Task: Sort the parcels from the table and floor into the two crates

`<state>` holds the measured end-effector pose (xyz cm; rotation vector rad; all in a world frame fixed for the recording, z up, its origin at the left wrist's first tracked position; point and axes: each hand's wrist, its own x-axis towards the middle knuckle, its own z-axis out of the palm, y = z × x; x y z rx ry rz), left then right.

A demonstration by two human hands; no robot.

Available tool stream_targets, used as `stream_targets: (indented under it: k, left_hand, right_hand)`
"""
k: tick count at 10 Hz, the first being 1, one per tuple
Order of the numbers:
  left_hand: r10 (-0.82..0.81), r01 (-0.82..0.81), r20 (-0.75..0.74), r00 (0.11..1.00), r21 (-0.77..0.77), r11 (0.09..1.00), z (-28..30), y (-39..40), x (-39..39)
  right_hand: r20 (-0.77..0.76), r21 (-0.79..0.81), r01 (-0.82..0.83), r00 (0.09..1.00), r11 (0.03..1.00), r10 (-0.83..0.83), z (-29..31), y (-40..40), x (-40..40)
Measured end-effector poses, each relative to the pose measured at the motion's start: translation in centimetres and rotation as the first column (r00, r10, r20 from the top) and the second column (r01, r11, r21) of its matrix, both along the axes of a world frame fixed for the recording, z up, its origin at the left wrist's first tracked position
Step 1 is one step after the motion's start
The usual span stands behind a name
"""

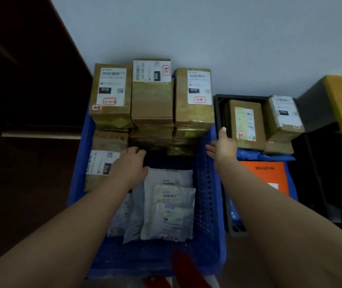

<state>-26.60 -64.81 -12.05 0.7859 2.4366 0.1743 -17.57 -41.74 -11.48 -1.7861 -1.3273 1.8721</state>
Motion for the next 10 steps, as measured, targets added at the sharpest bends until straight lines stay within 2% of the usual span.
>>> stream_targets:
  k: [2,4,5,7,9,10]
  left_hand:
    - [-0.132,0.129,0.016,0.991,0.123,0.984,0.2,6.9,4.1]
    - [-0.154,0.149,0.01,0.988,0.205,0.967,-0.1,14.7,8.0]
    - [-0.143,0.142,-0.017,0.99,0.247,0.959,0.0,18.6,9.3]
    - [-0.116,0.119,-0.027,0.993,0.263,0.957,0.2,23.7,11.1]
    - [-0.089,0.095,-0.033,0.995,0.223,0.97,0.1,24.6,11.4]
    - [-0.075,0.085,-0.054,0.996,0.213,0.973,0.3,24.0,11.4]
  right_hand:
    - [0.02,0.023,0.184,0.983,0.983,-0.185,-1.0,6.4,5.6]
    - [0.108,0.025,0.367,0.924,0.93,-0.368,-2.7,15.4,10.4]
    - [0.121,0.011,0.389,0.914,0.921,-0.388,-2.4,19.9,10.7]
    - [0.071,-0.149,0.279,0.96,0.949,-0.271,-2.3,24.9,9.5]
    - [0.022,-0.134,0.235,0.972,0.963,-0.235,-2.8,26.8,9.2]
    - [0.07,-0.103,0.178,0.983,0.979,-0.171,-2.8,26.5,10.2]
